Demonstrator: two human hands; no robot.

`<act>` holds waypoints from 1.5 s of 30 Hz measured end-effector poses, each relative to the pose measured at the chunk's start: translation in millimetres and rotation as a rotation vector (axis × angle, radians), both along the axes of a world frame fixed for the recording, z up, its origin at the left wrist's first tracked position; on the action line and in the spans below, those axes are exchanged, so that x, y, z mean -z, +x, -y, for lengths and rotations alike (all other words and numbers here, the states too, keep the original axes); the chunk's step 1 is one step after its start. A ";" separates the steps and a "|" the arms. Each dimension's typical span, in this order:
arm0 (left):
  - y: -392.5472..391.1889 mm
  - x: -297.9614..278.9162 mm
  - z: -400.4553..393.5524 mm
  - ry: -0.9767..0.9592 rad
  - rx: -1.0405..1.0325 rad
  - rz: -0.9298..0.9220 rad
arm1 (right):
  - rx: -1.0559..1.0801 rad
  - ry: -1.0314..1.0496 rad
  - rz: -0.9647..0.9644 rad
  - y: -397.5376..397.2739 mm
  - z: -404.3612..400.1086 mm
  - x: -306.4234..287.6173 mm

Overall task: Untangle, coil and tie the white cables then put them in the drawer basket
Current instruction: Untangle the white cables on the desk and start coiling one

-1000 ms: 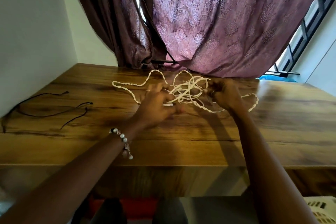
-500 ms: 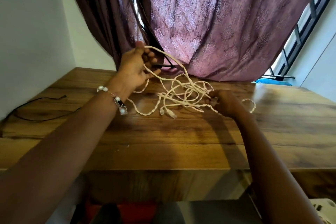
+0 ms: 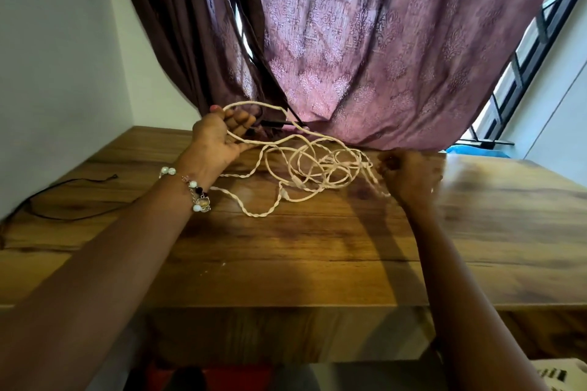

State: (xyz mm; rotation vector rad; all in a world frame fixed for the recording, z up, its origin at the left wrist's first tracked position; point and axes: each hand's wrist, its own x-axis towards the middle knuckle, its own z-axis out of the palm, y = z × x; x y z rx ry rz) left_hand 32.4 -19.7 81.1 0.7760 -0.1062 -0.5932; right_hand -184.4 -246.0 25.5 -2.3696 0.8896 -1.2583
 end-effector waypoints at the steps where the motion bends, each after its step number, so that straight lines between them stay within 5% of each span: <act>1: 1.1 1.3 2.1 0.003 0.004 0.004 | -0.042 0.012 0.047 1.6 -10.3 -7.4; 3: 2.2 3.7 6.4 -0.008 0.020 0.010 | -0.267 0.072 0.011 6.3 -34.7 -22.3; 5: 1.1 4.9 9.5 -0.004 0.044 0.026 | -0.375 0.036 -0.247 14.8 -49.9 -25.0; 8: 0.1 5.1 11.5 0.002 0.042 0.041 | -0.187 -0.204 -0.633 33.6 -40.6 -5.2; 10: 2.7 6.2 10.6 0.003 0.026 0.048 | -0.169 -0.199 -0.651 37.3 -31.6 3.4; 12: 6.0 7.2 8.7 -0.009 0.006 0.050 | -0.275 -0.037 -0.497 32.4 -31.2 -4.3; 15: 10.2 7.7 7.3 -0.023 -0.009 0.041 | -0.481 0.411 0.116 14.6 -35.5 -34.3; 22: 10.3 23.7 25.6 0.013 -0.070 0.111 | -0.678 0.686 0.857 3.4 -30.7 -81.2; 26: 2.2 32.7 33.6 0.123 -0.094 0.185 | -0.954 0.763 0.904 -2.1 -31.0 -83.4; 30: 1.2 40.1 36.9 0.242 -0.088 0.241 | -0.783 0.683 0.539 3.1 -39.0 -83.7; 32: 4.3 45.3 40.2 0.437 -0.106 0.347 | -0.824 0.719 0.632 5.7 -39.6 -90.6; 35: 0.8 53.0 37.7 1.002 -0.304 0.865 | -0.742 0.635 0.557 9.4 -44.7 -101.8; 36: -9.7 50.6 34.3 1.015 -0.392 1.085 | -0.728 0.601 0.509 11.9 -47.6 -102.3; 38: -29.0 41.4 31.5 0.727 -0.326 1.401 | -0.778 0.589 0.516 16.9 -52.7 -101.9; 39: -37.4 35.9 33.0 0.520 -0.169 1.415 | -0.817 0.612 0.556 17.7 -56.6 -105.2; 42: -56.0 27.0 44.0 0.273 0.068 1.280 | -0.851 0.627 0.658 18.9 -55.0 -114.7; 45: -55.2 11.0 48.5 0.296 0.042 1.050 | -0.422 0.249 0.621 18.8 -35.6 -101.5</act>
